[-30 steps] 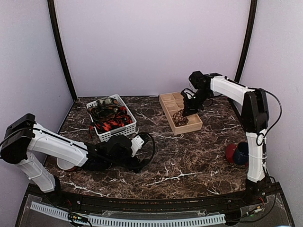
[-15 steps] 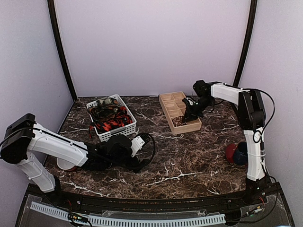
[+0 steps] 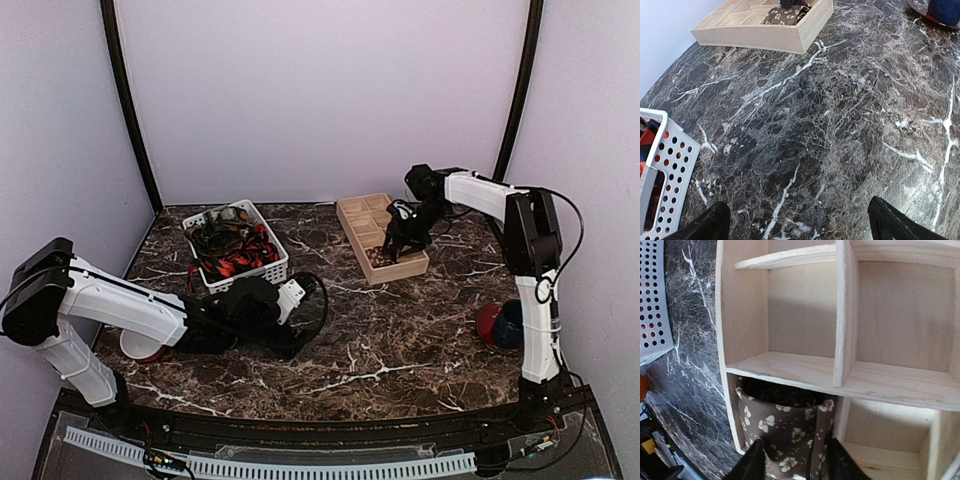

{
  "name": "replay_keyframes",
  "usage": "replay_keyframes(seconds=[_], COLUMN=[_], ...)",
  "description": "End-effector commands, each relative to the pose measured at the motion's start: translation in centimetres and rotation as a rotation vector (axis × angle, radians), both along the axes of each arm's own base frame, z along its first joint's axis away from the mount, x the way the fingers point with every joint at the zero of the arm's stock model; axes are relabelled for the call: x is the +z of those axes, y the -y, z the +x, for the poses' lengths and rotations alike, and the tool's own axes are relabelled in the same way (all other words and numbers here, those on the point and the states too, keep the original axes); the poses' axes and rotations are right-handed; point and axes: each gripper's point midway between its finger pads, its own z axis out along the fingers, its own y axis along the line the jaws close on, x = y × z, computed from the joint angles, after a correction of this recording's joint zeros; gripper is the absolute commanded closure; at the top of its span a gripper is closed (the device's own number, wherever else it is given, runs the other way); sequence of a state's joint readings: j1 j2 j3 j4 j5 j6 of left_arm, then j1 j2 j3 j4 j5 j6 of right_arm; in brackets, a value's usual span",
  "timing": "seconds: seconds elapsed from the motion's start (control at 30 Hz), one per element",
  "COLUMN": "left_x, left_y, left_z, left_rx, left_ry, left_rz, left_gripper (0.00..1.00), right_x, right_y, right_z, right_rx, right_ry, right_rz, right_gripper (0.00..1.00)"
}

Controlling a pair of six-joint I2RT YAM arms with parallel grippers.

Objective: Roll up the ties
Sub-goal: Place the tie in the storage box, then reset both arms

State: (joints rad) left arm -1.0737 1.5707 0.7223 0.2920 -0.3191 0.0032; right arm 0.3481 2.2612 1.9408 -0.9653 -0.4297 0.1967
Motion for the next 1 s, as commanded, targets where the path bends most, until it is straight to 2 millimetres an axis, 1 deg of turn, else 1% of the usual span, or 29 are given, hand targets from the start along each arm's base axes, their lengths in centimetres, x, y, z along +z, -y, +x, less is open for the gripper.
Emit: replay_keyframes(seconds=[0.0, 0.13, 0.23, 0.3, 0.4, 0.43, 0.5, 0.57, 0.6, 0.67, 0.7, 0.73, 0.77, 0.83, 0.87, 0.97], left_x=[1.9, 3.5, 4.8, 5.6, 7.8, 9.0, 11.4, 13.3, 14.0, 14.9, 15.1, 15.0, 14.8, 13.3, 12.3, 8.2], left_y=[0.8, 0.8, 0.7, 0.5, 0.1, 0.1, -1.0, -2.3, -2.9, -3.9, -4.0, -4.2, -4.3, -4.4, -4.5, -4.6], left_z=[0.8, 2.3, 3.9, 5.1, 7.2, 7.7, 9.7, 11.4, 12.2, 13.2, 13.4, 13.6, 13.7, 13.7, 13.5, 12.5], left_rx=[0.012, 0.046, 0.082, 0.103, 0.13, 0.126, 0.153, 0.191, 0.214, 0.249, 0.259, 0.272, 0.278, 0.301, 0.322, 0.374], left_ry=[-0.025, -0.069, -0.132, -0.186, -0.257, -0.273, -0.288, -0.307, -0.311, -0.318, -0.316, -0.314, -0.316, -0.351, -0.387, -0.511], left_rz=[-0.062, -0.102, -0.12, -0.119, -0.164, -0.203, -0.291, -0.365, -0.39, -0.407, -0.406, -0.394, -0.382, -0.361, -0.36, -0.347], left_gripper=[0.01, 0.01, 0.01, 0.01, 0.01, 0.01, 0.01, 0.01, 0.01, 0.01, 0.01, 0.01, 0.01, 0.01, 0.01, 0.01], right_x=[4.9, 8.1, 10.5, 12.0, 14.5, 15.6, 17.0, 17.8, 18.2, 18.3, 18.4, 18.1, 18.4, 17.7, 17.1, 14.2], right_y=[1.2, 1.1, 0.9, 0.8, 0.9, 1.0, 1.1, 1.4, 1.5, 1.7, 1.7, 1.7, 1.7, 1.3, 0.7, -0.9], right_z=[0.8, 0.8, 0.5, 0.1, -0.3, -0.8, -1.3, -2.1, -2.5, -3.5, -4.1, -4.6, -5.3, -6.7, -7.6, -10.1], right_rx=[-0.057, -0.072, -0.074, -0.072, -0.081, -0.084, -0.089, -0.098, -0.102, -0.109, -0.112, -0.118, -0.125, -0.133, -0.131, -0.112], right_ry=[0.111, 0.171, 0.21, 0.237, 0.305, 0.333, 0.377, 0.408, 0.426, 0.442, 0.449, 0.443, 0.453, 0.441, 0.424, 0.372], right_rz=[-0.015, 0.02, 0.057, 0.081, 0.121, 0.135, 0.162, 0.181, 0.195, 0.218, 0.237, 0.254, 0.28, 0.322, 0.34, 0.347], right_gripper=[0.48, 0.32, 0.18, 0.13, 0.08, 0.07, 0.05, 0.01, 0.01, 0.02, 0.02, 0.02, 0.02, 0.02, 0.02, 0.02])
